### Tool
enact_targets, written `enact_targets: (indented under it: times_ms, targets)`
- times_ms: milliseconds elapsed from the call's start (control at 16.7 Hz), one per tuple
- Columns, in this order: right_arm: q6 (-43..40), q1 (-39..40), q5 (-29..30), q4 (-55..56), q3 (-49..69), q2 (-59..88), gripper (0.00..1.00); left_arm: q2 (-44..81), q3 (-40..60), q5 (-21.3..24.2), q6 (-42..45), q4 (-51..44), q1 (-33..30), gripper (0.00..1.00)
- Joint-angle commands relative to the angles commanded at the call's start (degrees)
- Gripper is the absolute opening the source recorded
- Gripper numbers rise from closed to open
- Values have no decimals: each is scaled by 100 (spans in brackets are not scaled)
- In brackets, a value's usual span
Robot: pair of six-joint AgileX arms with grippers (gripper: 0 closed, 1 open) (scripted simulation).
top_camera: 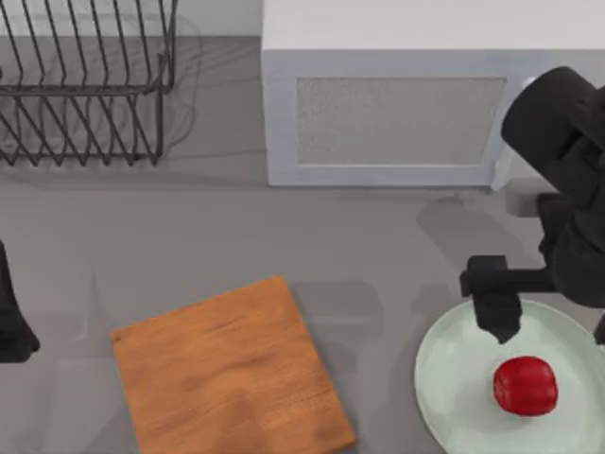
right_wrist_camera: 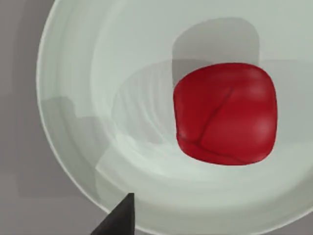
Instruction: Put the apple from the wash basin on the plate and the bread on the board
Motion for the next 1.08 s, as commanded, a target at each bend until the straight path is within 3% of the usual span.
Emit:
enact_targets:
  times_ms: [660, 1080]
  targets:
    - [-145, -147, 0, 305, -297, -310, 100, 0, 0, 0, 0, 0, 0, 100]
    - [-1085, -1070, 0, 2362, -2280, -3080, 100, 0, 0, 0, 0, 0, 0, 100]
